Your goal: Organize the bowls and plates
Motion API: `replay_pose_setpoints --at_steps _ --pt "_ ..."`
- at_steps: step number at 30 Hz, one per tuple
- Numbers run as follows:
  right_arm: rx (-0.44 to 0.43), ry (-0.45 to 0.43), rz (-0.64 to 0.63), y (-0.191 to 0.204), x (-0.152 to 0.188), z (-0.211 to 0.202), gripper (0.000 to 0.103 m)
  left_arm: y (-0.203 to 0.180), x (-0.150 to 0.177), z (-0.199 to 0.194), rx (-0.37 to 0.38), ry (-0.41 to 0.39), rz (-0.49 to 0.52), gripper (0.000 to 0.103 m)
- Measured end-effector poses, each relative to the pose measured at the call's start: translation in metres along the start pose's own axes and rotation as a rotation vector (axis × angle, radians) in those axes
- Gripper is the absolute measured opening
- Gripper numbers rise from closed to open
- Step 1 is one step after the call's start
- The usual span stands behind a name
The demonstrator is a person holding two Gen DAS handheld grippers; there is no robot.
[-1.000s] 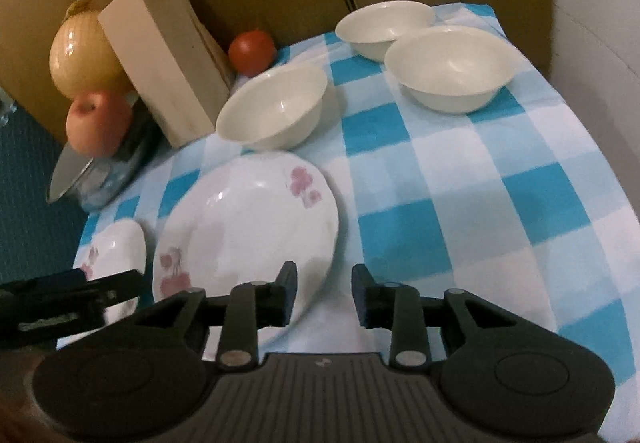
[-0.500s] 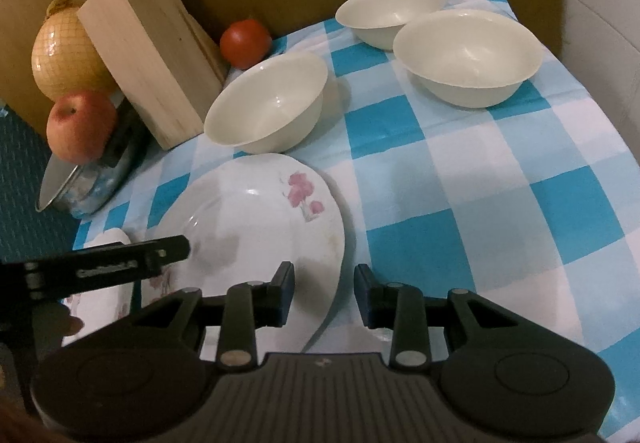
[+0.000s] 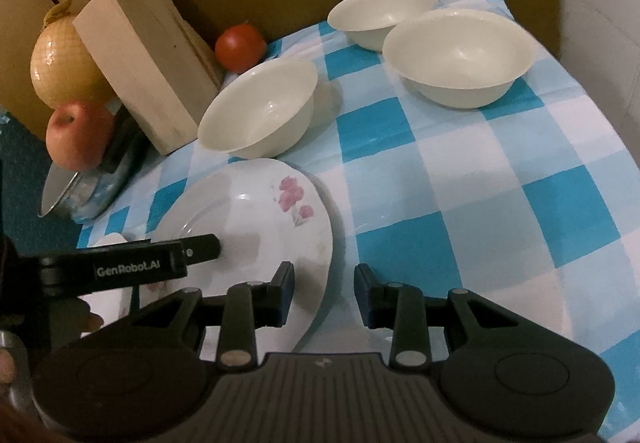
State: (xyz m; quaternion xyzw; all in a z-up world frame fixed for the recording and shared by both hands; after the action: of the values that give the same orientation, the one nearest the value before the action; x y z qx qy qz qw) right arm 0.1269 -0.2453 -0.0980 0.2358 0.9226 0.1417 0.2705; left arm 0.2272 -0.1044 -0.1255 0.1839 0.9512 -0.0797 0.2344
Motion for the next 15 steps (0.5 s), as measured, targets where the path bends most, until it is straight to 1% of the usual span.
replay_pose_setpoints --at_steps 4,5,6,7,9,15 --pt "-0.019 0.009 -0.007 0.0018 0.0023 0.0002 0.032 -0.0032 0.0035 -0.0021 0.007 0.005 0.008 0.086" --pt "-0.031 0.017 -0.008 0.0034 0.0038 0.0004 0.031 -0.0038 0.0044 -0.0027 0.012 0.008 0.007 0.087" --pt "-0.044 0.030 -0.011 0.0055 0.0059 0.0009 0.027 -0.0052 0.0059 -0.0035 0.013 0.010 0.010 0.086" --pt "-0.031 0.022 -0.013 0.0056 0.0066 0.0003 0.025 -0.0068 0.0068 -0.0040 0.013 0.011 0.017 0.087" --pt "-0.023 0.018 -0.013 0.0052 0.0068 0.0003 0.023 -0.0070 0.0092 -0.0057 0.009 0.010 0.020 0.087" --pt "-0.017 0.009 -0.011 0.0036 0.0064 -0.0017 0.022 -0.0042 0.0085 -0.0096 0.012 0.014 -0.019 0.079"
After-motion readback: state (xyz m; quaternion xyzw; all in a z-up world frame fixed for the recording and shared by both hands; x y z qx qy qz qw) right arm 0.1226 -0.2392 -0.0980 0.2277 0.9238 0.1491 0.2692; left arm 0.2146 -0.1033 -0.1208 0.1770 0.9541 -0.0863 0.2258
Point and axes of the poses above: each gripper's, at about its wrist camera, not at the fingertips, and z roughly the way its jaws point, y to its left, x to its underside, the point moved 7 cm from there along z, roughly the way its jaws point, and after that the axes turned 2 degrees about x, right-handed, at the moved point
